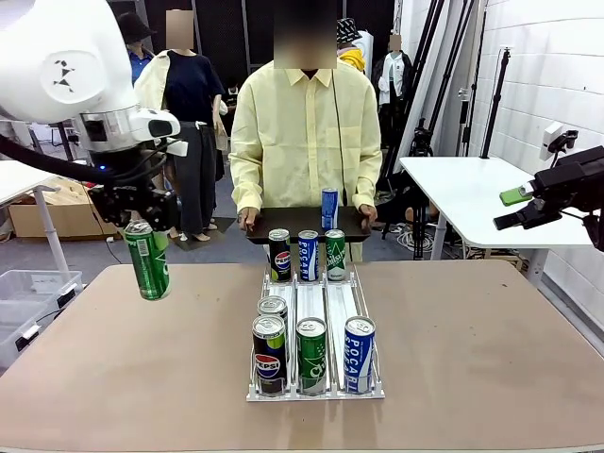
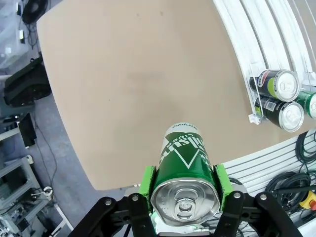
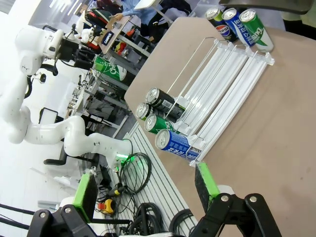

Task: Retrieve and hand over the desired beverage to the person.
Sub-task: Pick up another can of the same type that the person held from the Automatic Can Dispenser.

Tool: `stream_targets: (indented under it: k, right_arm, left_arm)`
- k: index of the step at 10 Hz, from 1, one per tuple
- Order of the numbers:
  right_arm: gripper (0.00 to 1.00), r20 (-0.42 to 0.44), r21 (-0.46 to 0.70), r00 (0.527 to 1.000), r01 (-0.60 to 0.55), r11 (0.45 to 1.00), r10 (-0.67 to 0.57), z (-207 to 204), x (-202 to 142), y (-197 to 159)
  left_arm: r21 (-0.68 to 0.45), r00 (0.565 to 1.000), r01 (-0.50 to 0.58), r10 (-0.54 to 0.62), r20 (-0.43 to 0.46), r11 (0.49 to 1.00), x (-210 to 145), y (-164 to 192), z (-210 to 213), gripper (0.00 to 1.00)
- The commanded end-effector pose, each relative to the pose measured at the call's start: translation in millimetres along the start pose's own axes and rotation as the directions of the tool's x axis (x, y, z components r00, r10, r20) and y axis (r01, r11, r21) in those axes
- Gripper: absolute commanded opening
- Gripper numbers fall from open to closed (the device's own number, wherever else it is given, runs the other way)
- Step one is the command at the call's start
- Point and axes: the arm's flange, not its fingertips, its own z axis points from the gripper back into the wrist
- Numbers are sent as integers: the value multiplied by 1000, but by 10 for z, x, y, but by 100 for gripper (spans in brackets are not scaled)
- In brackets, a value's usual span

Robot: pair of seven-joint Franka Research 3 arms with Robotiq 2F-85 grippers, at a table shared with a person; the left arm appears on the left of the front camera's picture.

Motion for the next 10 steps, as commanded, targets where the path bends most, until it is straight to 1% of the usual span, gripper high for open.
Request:
stream_targets:
  k: [1, 2, 3, 4, 10]
  right_arm:
    - [100, 6, 0, 1000, -2, 1000, 2, -5, 11, 5]
    - [100, 6, 0, 1000, -2, 1000, 2, -5, 11, 5]
    - [100, 6, 0, 1000, -2, 1000, 2, -5, 11, 5]
    - [100, 6, 0, 1000, -2, 1000, 2, -5, 11, 5]
    - [100, 6, 0, 1000, -2, 1000, 2, -5, 11, 5]
  left_arm:
    - [-41, 999, 22, -21, 32, 999, -1, 93, -8, 0]
    - [-49, 999, 16, -14, 39, 999, 0, 159, -5, 0]
    - [-32, 998, 23, -22, 51, 999, -12, 145, -22, 0]
    - [-19, 1000, -2, 2, 5, 1000, 8, 100, -26, 0]
    - [-19, 1000, -2, 2, 5, 1000, 8, 100, -26, 0]
